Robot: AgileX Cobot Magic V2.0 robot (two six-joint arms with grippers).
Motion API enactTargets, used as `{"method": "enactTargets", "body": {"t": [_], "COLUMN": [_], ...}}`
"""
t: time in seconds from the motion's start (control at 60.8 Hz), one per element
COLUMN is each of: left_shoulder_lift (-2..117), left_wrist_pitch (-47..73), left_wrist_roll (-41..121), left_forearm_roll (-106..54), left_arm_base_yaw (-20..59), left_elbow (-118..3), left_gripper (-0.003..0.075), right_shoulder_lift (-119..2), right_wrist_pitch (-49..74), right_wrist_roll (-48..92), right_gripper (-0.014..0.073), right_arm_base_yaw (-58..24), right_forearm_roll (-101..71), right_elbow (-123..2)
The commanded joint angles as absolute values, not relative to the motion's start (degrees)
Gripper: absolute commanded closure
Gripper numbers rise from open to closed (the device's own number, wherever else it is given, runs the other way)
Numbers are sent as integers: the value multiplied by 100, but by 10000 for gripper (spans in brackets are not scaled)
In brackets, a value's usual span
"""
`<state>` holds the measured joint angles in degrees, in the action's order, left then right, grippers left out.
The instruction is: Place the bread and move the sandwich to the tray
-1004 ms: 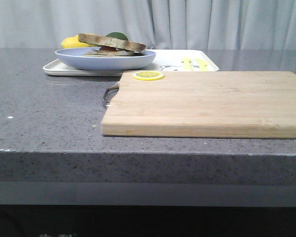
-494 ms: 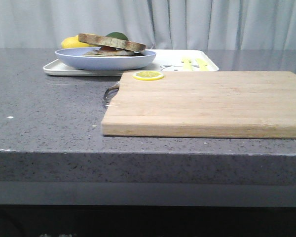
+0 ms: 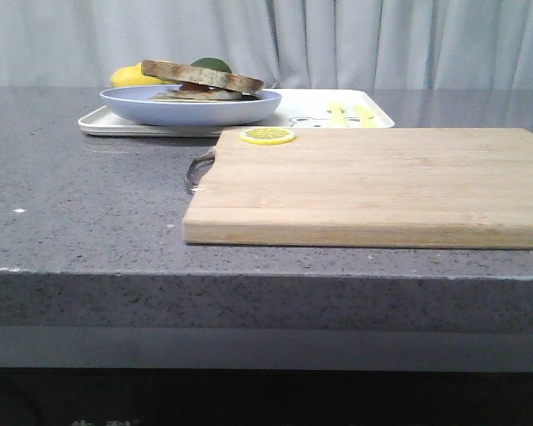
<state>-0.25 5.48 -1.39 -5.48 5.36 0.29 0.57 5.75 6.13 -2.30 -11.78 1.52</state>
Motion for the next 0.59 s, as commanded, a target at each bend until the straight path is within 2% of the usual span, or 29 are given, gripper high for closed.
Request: {"method": "enactTargets", "body": {"t": [0.0, 0.329, 0.576], "left_shoulder_lift": [-143, -143, -143], "left_wrist_pitch": [66, 66, 66], "left_wrist_roll": [-143, -143, -143], "left_forearm_roll": [-594, -594, -594], "left_arm_base_yaw": [530, 530, 530], "left_elbow": [31, 31, 31], "left_gripper": [741, 741, 741], "right_shoulder_lift": [158, 158, 158], "right_wrist_pitch": [82, -112, -205], "right_wrist_roll": [631, 616, -734], "right_gripper": [662, 662, 662], "right_arm_base_yaw": [-200, -200, -200], "right_forearm_roll": [-1206, -1132, 0], "right_elbow": [141, 141, 141]}}
